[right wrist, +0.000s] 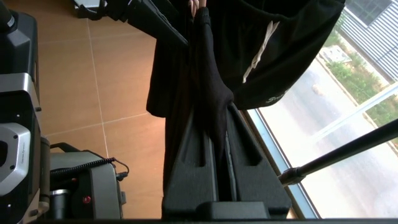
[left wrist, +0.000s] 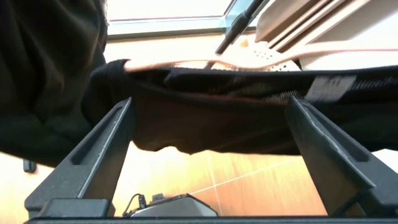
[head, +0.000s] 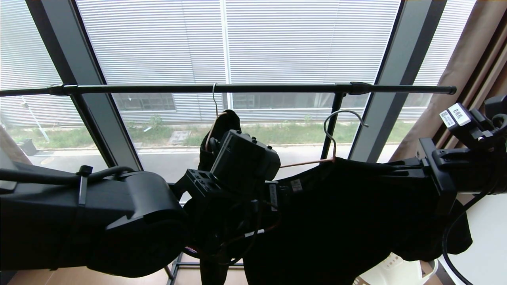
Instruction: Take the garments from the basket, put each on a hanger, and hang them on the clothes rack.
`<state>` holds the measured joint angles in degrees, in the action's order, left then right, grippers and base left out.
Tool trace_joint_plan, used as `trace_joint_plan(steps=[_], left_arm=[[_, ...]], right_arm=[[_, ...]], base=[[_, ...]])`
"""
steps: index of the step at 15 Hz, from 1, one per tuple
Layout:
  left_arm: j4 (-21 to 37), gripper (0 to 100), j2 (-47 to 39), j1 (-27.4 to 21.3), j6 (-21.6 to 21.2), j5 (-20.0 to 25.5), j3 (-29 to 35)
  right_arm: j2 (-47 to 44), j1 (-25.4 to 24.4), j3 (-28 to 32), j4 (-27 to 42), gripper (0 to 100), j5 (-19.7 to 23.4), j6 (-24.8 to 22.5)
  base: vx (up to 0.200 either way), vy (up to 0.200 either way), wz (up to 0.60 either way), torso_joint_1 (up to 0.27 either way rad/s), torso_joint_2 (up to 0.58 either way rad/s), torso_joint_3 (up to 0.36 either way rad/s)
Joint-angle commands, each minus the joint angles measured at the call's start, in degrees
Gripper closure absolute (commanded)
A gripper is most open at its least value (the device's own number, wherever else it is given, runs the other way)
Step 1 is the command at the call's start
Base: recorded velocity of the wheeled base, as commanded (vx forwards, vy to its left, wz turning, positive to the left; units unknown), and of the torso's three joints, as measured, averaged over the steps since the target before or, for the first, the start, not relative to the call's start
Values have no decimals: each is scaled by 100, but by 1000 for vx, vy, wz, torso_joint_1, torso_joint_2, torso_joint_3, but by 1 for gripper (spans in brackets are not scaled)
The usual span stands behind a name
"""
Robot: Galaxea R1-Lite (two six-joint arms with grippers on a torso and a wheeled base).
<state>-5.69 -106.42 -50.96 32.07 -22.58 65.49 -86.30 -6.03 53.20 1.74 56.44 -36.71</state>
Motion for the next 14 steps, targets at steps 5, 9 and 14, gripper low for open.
trace_joint_plan(steps=[5,9,14], left_arm=[[-2,0,-300,33,-8,8,263],[-2,100,-370,42,-61,8,333],[-11,100,-362,24,-87,8,359]], right_arm=[[16,-47,-3,-7,100,33,-3],[16,-47,-3,-7,100,95,-3],[16,-47,-11,-7,100,130,-3]], base=[[0,0,0,0,0,0],[0,0,0,0,0,0],[0,0,0,0,0,0]])
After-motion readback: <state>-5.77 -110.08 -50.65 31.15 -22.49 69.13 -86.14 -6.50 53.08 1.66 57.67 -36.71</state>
